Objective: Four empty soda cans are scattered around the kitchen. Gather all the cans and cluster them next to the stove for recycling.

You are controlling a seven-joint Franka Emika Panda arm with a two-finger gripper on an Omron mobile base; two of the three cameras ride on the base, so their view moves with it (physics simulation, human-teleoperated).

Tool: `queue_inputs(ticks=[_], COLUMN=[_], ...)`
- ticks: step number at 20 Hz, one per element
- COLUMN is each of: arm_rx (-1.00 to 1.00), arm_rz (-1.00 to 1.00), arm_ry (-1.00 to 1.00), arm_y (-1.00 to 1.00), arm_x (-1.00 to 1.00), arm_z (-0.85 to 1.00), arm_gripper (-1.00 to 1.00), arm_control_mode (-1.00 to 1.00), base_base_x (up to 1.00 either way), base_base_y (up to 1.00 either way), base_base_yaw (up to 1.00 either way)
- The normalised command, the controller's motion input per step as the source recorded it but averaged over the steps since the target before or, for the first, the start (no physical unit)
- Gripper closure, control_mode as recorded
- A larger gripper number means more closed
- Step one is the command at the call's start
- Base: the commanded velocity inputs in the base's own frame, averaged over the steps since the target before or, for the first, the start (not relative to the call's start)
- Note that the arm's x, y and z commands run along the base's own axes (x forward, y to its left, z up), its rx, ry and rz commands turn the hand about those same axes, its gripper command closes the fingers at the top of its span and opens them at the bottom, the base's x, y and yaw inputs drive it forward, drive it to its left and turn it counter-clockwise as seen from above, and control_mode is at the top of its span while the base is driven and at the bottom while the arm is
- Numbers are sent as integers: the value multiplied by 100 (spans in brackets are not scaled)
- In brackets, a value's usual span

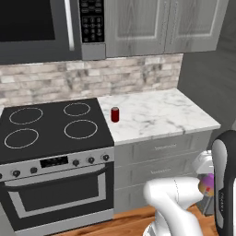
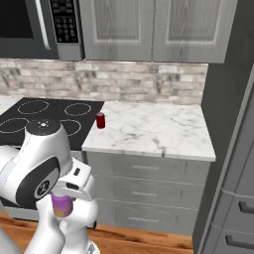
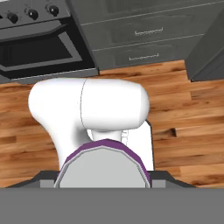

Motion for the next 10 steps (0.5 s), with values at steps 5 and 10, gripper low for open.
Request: queue_inputs(ticks=[5, 10], arm_rx=[0, 0], arm_rz=[0, 0], arm_ry=[0, 0], arm_y=[0, 0], arm_x=[0, 0], arm_z=[0, 0], arm_gripper=[100, 100], arm_control_mode=[100, 100], base_base_x=[45, 40], base_base_y=[0, 0], base_base_yaw=[0, 0])
